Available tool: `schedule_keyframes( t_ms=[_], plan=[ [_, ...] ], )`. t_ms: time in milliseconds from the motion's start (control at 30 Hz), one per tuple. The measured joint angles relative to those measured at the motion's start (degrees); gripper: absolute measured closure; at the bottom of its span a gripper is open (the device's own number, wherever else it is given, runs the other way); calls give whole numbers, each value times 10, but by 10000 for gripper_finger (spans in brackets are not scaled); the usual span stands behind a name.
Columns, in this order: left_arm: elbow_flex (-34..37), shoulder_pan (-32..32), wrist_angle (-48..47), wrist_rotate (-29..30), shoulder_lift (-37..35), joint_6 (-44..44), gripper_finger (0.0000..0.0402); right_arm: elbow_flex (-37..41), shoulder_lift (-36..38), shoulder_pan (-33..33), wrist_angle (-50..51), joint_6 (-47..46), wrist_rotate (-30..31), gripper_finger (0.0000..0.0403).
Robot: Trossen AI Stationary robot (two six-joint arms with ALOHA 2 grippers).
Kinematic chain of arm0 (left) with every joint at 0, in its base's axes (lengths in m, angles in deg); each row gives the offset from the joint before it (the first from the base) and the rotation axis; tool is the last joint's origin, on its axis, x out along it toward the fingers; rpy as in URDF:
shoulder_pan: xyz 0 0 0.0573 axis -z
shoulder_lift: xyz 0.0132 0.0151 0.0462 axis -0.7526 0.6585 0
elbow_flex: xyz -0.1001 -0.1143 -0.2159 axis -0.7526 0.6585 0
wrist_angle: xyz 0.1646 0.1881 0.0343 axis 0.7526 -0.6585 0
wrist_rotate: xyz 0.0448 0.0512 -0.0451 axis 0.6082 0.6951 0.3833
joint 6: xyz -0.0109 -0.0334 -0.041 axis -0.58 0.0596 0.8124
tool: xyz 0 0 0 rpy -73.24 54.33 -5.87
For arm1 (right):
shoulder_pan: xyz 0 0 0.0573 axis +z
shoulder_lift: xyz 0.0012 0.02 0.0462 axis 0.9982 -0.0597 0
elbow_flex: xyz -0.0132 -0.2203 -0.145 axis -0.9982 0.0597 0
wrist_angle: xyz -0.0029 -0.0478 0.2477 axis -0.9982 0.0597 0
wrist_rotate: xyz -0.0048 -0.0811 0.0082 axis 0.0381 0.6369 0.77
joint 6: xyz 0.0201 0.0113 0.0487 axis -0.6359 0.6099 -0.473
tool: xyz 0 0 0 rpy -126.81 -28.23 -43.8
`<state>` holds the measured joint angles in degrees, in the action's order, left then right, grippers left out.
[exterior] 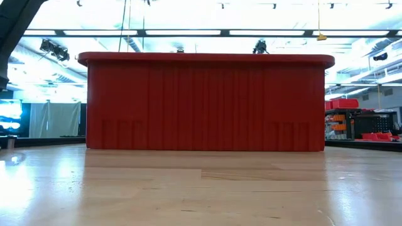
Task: Pick and place slides into bin
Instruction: Put the right black slides into the red bin
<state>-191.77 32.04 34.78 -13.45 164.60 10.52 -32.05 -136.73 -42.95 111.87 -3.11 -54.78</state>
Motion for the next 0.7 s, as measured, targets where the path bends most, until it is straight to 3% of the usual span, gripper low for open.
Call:
schedule_keyframes(
  t_ms=[200,400,700],
  plan=[
    [0,10,8,-60,0,0,306,142,75,-26,-52,-1,-57,300],
    [0,16,7,-66,0,0,311,264,164,-21,-241,-3,-64,300],
    [0,16,7,-66,0,1,315,371,201,-10,-287,18,-72,300]
  ],
)
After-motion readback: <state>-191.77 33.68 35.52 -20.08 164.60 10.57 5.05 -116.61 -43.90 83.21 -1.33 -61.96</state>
